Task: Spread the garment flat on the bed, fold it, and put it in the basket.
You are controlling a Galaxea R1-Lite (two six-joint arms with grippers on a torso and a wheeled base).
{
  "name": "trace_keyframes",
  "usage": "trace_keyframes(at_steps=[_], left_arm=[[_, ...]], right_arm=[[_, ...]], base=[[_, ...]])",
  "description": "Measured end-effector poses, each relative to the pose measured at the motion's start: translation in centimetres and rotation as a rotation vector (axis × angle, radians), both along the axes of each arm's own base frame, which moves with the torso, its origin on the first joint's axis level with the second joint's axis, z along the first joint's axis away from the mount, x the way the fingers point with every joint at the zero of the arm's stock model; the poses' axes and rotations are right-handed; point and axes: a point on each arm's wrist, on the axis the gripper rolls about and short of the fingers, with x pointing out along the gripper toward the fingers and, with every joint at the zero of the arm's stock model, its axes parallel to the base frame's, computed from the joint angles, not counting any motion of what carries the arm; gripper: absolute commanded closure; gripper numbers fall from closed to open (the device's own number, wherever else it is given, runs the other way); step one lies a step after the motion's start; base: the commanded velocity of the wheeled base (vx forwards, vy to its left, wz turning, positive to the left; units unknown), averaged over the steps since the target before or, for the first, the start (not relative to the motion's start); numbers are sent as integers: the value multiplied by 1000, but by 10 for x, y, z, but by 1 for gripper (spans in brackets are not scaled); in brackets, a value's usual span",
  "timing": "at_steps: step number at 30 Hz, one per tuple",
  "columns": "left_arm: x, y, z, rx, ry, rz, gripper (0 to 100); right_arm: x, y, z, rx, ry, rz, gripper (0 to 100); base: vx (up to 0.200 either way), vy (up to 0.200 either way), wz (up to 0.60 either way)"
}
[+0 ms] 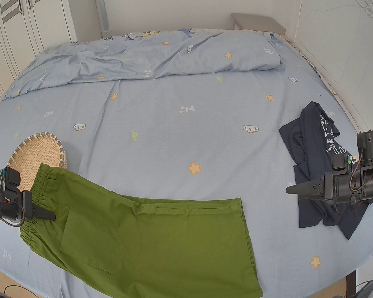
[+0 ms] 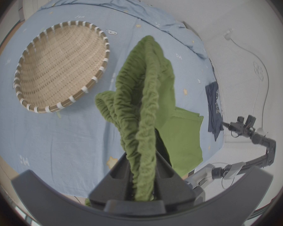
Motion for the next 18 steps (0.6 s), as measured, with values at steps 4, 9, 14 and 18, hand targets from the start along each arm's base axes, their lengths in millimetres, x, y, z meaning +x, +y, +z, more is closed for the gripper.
trace_keyframes(at_steps=[4, 9, 14, 18], left_arm=[[3, -17, 5, 52, 10, -37, 100], [6, -49, 14, 118, 8, -96, 100], [2, -84, 27, 137, -16, -175, 100], [-5, -112, 36, 166, -47, -228, 100]], right_arm=[[1, 0, 3, 1, -6, 0, 0], [2, 1, 4, 0, -6, 1, 0], [2, 2, 5, -9, -7, -7, 0], [2, 2, 5, -19, -7, -18, 0]], base=[[0, 0, 0], [0, 0, 0], [0, 0, 0], [0, 0, 0]])
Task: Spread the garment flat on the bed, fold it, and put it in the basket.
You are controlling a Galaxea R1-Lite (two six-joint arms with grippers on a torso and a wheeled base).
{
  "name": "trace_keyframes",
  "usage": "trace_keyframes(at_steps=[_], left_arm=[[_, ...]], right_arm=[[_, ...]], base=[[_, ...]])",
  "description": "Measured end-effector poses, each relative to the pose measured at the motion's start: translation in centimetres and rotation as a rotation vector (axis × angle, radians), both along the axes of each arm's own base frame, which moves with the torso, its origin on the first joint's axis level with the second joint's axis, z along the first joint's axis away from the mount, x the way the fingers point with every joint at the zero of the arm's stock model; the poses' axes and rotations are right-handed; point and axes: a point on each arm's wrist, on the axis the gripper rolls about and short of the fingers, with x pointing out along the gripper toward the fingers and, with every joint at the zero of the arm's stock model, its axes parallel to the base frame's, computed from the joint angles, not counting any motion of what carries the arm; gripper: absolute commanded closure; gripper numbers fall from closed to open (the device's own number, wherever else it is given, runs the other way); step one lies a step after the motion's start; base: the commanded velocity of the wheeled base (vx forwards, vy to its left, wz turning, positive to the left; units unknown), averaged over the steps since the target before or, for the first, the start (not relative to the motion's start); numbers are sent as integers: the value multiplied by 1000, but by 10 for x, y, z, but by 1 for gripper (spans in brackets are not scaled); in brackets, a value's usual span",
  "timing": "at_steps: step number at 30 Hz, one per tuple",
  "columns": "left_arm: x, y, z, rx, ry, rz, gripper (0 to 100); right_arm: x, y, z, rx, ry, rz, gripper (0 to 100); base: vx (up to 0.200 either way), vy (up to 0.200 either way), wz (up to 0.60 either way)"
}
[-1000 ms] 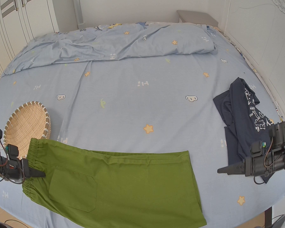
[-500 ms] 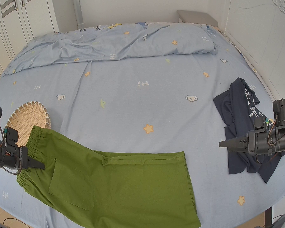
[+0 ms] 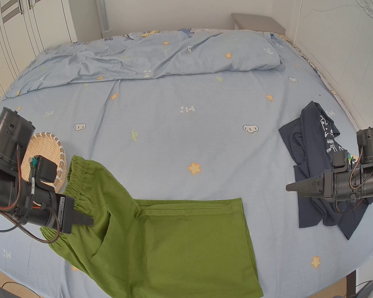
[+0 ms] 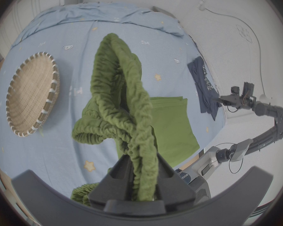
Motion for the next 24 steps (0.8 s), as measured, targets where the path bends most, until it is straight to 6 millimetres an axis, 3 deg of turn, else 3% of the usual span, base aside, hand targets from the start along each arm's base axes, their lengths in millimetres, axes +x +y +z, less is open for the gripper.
trace_keyframes(at_steps=[6, 17, 24], left_arm=[[-7, -45, 5, 24, -46, -72, 100], [-15, -131, -4, -53, -25, -86, 100], [-20, -168, -10, -62, -21, -136, 100]], right_arm=[[0, 0, 0, -10, 0, -10, 0], [1, 1, 0, -15, 1, -14, 0], [2, 1, -3, -17, 10, -15, 0]], base=[[0, 0, 0], [0, 0, 0], [0, 0, 0]])
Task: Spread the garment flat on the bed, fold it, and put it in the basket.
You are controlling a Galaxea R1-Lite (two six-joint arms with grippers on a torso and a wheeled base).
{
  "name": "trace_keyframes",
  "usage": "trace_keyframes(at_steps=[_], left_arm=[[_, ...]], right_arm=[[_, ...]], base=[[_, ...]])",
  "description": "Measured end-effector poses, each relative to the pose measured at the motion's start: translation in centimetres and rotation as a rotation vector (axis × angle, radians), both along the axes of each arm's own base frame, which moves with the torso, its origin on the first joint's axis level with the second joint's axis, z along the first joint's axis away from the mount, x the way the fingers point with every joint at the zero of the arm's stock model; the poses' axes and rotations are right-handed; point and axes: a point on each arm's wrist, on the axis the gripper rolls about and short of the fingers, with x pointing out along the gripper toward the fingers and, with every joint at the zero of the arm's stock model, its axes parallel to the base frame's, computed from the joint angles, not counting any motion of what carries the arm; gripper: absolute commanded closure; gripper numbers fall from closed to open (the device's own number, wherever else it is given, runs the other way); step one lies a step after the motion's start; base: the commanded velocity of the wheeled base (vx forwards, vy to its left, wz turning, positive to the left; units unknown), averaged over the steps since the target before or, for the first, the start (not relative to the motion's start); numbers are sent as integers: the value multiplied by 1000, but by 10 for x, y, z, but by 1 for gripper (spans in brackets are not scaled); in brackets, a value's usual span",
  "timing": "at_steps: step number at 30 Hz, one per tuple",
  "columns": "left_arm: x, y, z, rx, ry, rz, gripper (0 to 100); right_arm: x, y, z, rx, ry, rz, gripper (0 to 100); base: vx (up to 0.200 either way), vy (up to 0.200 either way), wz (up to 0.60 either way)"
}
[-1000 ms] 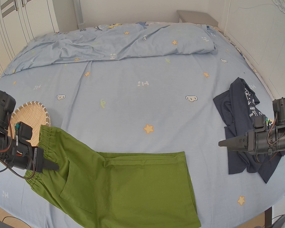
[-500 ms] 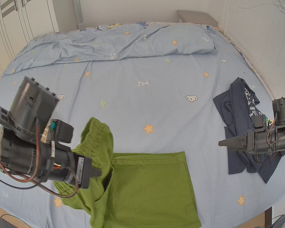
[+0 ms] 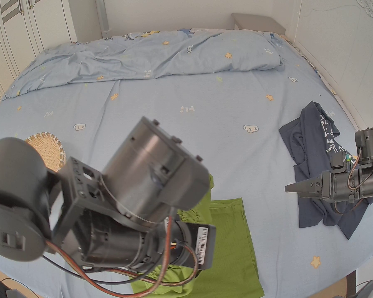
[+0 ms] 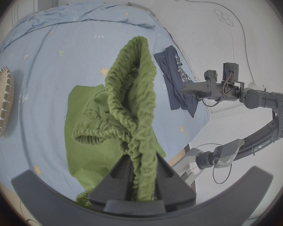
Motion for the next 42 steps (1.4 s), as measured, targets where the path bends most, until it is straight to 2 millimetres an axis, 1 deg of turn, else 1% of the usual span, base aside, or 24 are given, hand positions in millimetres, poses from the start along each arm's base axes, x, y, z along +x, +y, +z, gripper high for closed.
trace_keyframes(at_steps=[3, 10, 11, 20, 26, 29, 32, 34, 37, 39, 42], left_arm=[[0, -12, -6, -2, -1, -21, 100], [2, -29, -22, 11, 16, -28, 100], [4, -31, -23, 4, 14, -25, 0], [8, -51, -32, -89, 18, 9, 0], [7, -52, -35, -97, 36, 23, 0], [13, -47, -35, -102, 50, 59, 0], [24, -34, -34, -112, 70, 96, 0], [33, -21, -33, -128, 103, 113, 0], [49, 5, -33, -177, 185, 117, 0], [58, 27, -35, -223, 255, 96, 0], [67, 60, -45, -262, 319, 85, 0]], right_arm=[[1, 0, -2, -2, 6, 1, 0], [2, 1, -4, -3, 13, 2, 0], [2, 1, -4, -3, 15, 4, 0], [3, 4, -7, -5, 27, 14, 0], [4, 4, -10, -7, 36, 16, 0], [4, 5, -10, -7, 38, 16, 0], [4, 5, -10, -7, 38, 17, 0], [4, 5, -10, -7, 38, 18, 0], [4, 6, -10, -6, 37, 21, 0], [3, 7, -9, -6, 34, 25, 0], [1, 9, -7, -4, 30, 36, 0]], base=[[0, 0, 0], [0, 0, 0], [0, 0, 0], [0, 0, 0], [0, 0, 0], [0, 0, 0], [0, 0, 0], [0, 0, 0], [0, 0, 0], [0, 0, 0], [0, 0, 0]])
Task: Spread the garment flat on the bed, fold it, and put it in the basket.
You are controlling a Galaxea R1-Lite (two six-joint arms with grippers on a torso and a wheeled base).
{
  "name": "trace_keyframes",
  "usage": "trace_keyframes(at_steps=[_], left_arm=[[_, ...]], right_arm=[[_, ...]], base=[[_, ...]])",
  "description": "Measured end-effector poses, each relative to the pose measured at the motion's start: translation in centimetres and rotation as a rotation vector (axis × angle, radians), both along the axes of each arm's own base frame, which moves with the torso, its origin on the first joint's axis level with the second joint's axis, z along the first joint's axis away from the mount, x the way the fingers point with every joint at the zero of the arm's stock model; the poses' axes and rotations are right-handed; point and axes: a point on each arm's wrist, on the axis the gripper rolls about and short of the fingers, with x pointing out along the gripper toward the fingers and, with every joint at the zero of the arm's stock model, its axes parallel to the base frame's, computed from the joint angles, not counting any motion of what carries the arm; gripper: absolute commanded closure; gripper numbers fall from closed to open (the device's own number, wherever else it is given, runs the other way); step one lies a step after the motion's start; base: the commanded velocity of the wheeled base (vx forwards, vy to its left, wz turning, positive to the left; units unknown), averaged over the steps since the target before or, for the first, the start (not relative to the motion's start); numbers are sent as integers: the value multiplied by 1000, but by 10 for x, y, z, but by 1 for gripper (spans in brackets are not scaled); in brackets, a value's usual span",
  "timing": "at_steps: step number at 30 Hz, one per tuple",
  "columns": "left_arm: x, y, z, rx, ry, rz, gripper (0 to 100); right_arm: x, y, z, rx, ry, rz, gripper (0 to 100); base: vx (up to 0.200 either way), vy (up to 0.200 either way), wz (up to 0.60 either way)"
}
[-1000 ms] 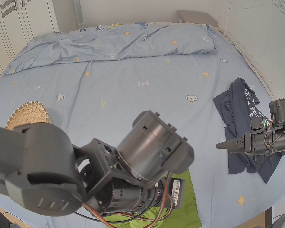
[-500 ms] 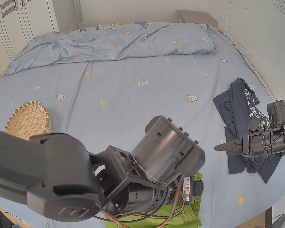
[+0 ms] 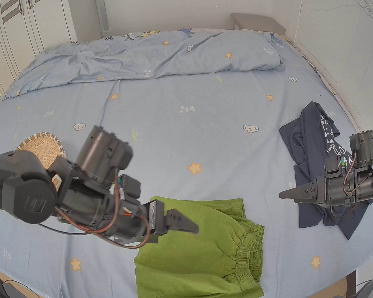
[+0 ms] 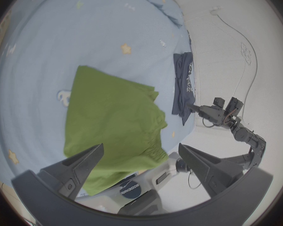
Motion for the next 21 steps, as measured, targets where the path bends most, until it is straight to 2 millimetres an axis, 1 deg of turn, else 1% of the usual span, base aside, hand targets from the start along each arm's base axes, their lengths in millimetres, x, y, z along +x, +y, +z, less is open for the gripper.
trace_keyframes(at_steps=[3, 5, 7, 9, 12, 14, 18, 19, 21], left_arm=[[3, 31, -18, -21, 21, -9, 0], [2, 50, -34, -28, 16, -2, 0], [2, 66, -49, -45, -15, 3, 0], [2, 76, -58, -63, -55, 13, 0], [4, 85, -72, -88, -115, 21, 0], [5, 90, -82, -95, -130, 24, 0], [4, 95, -102, -85, -100, 27, 0], [4, 96, -108, -80, -83, 26, 0], [4, 97, -113, -77, -73, 27, 0]], right_arm=[[-4, 3, 2, 2, -6, 15, 0], [-6, 6, 4, 4, -11, 29, 0], [-10, 10, 5, 6, -13, 46, 0], [-13, 13, 6, 6, -13, 62, 0], [-20, 22, 6, 8, -14, 110, 0], [-27, 33, 6, 8, -12, 162, 0], [-39, 56, 4, 7, -2, 280, 0], [-42, 65, 1, 3, 8, 322, 0], [-45, 74, -2, -3, 19, 364, 0]], base=[[0, 0, 0], [0, 0, 0], [0, 0, 0], [0, 0, 0], [0, 0, 0], [0, 0, 0], [0, 0, 0], [0, 0, 0], [0, 0, 0]])
